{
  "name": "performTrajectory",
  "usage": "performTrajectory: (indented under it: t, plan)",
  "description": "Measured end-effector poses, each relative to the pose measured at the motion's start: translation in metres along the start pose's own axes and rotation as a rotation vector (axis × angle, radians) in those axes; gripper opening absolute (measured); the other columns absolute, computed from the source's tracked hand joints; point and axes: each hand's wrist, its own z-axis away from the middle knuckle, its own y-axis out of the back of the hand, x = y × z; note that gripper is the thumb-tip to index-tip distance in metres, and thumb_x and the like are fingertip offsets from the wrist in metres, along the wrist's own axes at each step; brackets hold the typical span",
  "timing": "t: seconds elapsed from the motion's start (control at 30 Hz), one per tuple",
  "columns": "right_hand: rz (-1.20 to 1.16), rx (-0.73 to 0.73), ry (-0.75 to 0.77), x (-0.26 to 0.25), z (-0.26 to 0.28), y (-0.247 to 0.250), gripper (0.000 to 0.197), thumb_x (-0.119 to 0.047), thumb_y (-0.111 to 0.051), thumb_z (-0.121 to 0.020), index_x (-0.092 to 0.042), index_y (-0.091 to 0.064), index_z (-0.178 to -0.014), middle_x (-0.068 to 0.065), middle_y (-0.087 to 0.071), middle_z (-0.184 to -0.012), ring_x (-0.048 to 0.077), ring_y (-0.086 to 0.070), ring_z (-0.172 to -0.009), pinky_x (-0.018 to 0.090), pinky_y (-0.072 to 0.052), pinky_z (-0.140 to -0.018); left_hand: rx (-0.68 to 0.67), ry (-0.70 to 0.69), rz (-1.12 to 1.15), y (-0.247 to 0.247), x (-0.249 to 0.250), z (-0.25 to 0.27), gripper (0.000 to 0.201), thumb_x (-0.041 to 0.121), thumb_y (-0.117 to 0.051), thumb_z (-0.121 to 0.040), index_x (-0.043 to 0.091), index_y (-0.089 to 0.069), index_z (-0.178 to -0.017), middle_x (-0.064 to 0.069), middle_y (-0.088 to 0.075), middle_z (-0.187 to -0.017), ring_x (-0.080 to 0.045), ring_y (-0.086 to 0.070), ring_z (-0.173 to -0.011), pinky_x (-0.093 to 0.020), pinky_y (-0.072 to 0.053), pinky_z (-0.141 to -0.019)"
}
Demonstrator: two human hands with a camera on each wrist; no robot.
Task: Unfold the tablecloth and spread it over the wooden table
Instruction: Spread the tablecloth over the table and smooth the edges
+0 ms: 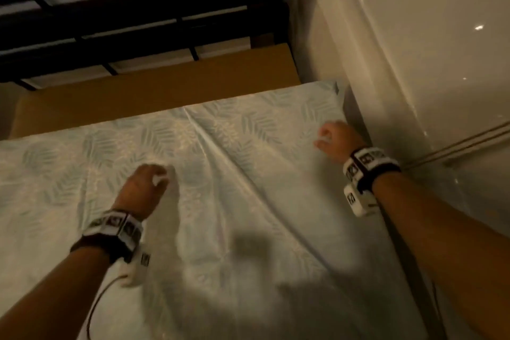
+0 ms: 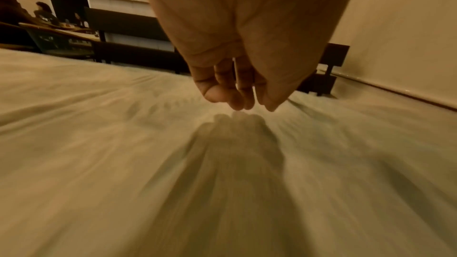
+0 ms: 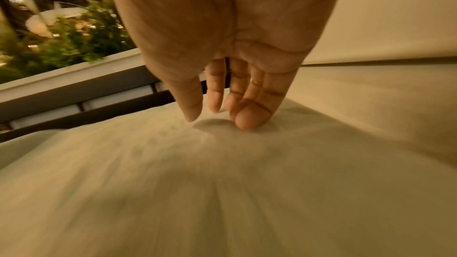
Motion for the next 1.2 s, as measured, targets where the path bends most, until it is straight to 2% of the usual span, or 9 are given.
performTrajectory:
  t: [0.2, 0.33, 0.47, 0.57, 0.67, 0.8, 0.97, 1.07, 1.2]
  plan:
    - [0.173, 0.025, 0.033, -0.069, -0.126, 0.005, 0.065, -0.042, -0.066, -0.089, -0.019, -0.044, -0.146, 0.013, -0.037, -0.154, 0.035, -0.044, -0.136, 0.047, -0.038, -0.112, 0.050, 0.086, -0.143, 0.034, 0.010, -0.158, 0.044, 0.028, -0.052, -0.098, 0.014, -0.047, -0.139, -0.024, -0.052, -0.136, -0.046, -0.052, -0.118, -0.051, -0.044, -0.095]
    - [0.176, -0.029, 0.136, -0.105, -0.161, -0.002, 0.027, -0.034, -0.062, -0.094, -0.017, -0.068, -0.114, 0.010, -0.067, -0.122, 0.031, -0.062, -0.113, 0.036, -0.049, -0.095, -0.049, 0.090, -0.133, 0.019, 0.000, -0.211, 0.043, 0.039, -0.047, -0.099, 0.022, -0.051, -0.138, -0.019, -0.056, -0.134, -0.045, -0.056, -0.114, -0.049, -0.049, -0.091]
    - [0.086, 0.050, 0.099, -0.113, -0.165, -0.004, 0.011, -0.016, -0.062, -0.093, -0.009, -0.070, -0.092, 0.001, -0.070, -0.090, 0.025, -0.066, -0.088, 0.032, -0.052, -0.081, -0.008, 0.132, -0.107, -0.003, -0.016, -0.228, 0.047, 0.062, -0.041, -0.092, 0.026, -0.067, -0.107, -0.019, -0.069, -0.107, -0.045, -0.063, -0.090, -0.048, -0.055, -0.074]
    - [0.093, 0.178, -0.032, -0.080, -0.162, 0.017, 0.011, -0.022, -0.061, -0.094, -0.019, -0.071, -0.091, 0.003, -0.072, -0.097, 0.027, -0.066, -0.093, 0.033, -0.052, -0.082, 0.058, 0.114, -0.022, -0.013, -0.031, -0.232, 0.056, 0.069, -0.038, -0.088, 0.020, -0.066, -0.095, -0.023, -0.069, -0.092, -0.050, -0.062, -0.081, -0.057, -0.053, -0.073]
    - [0.098, 0.198, -0.070, -0.060, -0.155, 0.030, 0.013, -0.025, -0.061, -0.093, -0.024, -0.074, -0.095, 0.005, -0.074, -0.105, 0.028, -0.068, -0.095, 0.028, -0.049, -0.080, 0.035, 0.082, -0.050, -0.019, -0.044, -0.240, 0.054, 0.073, -0.034, -0.087, 0.030, -0.064, -0.100, -0.018, -0.070, -0.100, -0.046, -0.063, -0.083, -0.051, -0.054, -0.074]
    - [0.013, 0.117, -0.013, -0.066, -0.133, 0.024, 0.033, -0.035, -0.065, -0.092, -0.025, -0.066, -0.123, 0.004, -0.068, -0.126, 0.024, -0.064, -0.115, 0.038, -0.050, -0.101, 0.032, 0.029, 0.033, -0.051, -0.090, -0.269, 0.078, 0.088, -0.018, -0.075, 0.027, -0.062, -0.093, -0.021, -0.069, -0.093, -0.044, -0.062, -0.076, -0.052, -0.052, -0.070]
    - [-0.164, 0.350, -0.096, -0.014, -0.063, 0.039, 0.024, -0.024, -0.062, -0.095, -0.015, -0.066, -0.116, 0.009, -0.067, -0.117, 0.024, -0.063, -0.105, 0.033, -0.049, -0.092, -0.005, 0.049, 0.061, -0.002, 0.006, -0.191, 0.044, 0.047, -0.046, -0.095, 0.008, -0.066, -0.100, -0.019, -0.062, -0.078, -0.051, -0.061, -0.080, -0.047, -0.044, -0.066]
    - [-0.211, 0.309, -0.308, 0.052, -0.032, 0.043, 0.009, -0.025, -0.060, -0.096, -0.019, -0.066, -0.096, 0.007, -0.071, -0.099, 0.029, -0.067, -0.091, 0.039, -0.055, -0.083, -0.056, -0.033, 0.015, 0.004, 0.052, -0.175, 0.036, 0.040, -0.047, -0.096, 0.017, -0.066, -0.117, -0.025, -0.068, -0.106, -0.044, -0.063, -0.083, -0.044, -0.046, -0.070]
    - [-0.273, 0.176, -0.390, 0.108, -0.038, 0.044, 0.012, -0.025, -0.056, -0.099, -0.019, -0.066, -0.102, 0.009, -0.072, -0.100, 0.030, -0.068, -0.091, 0.043, -0.056, -0.088, -0.055, -0.144, -0.018, -0.004, 0.150, -0.155, 0.028, 0.023, -0.051, -0.098, 0.014, -0.067, -0.118, -0.028, -0.069, -0.098, -0.040, -0.062, -0.077, -0.038, -0.039, -0.067]
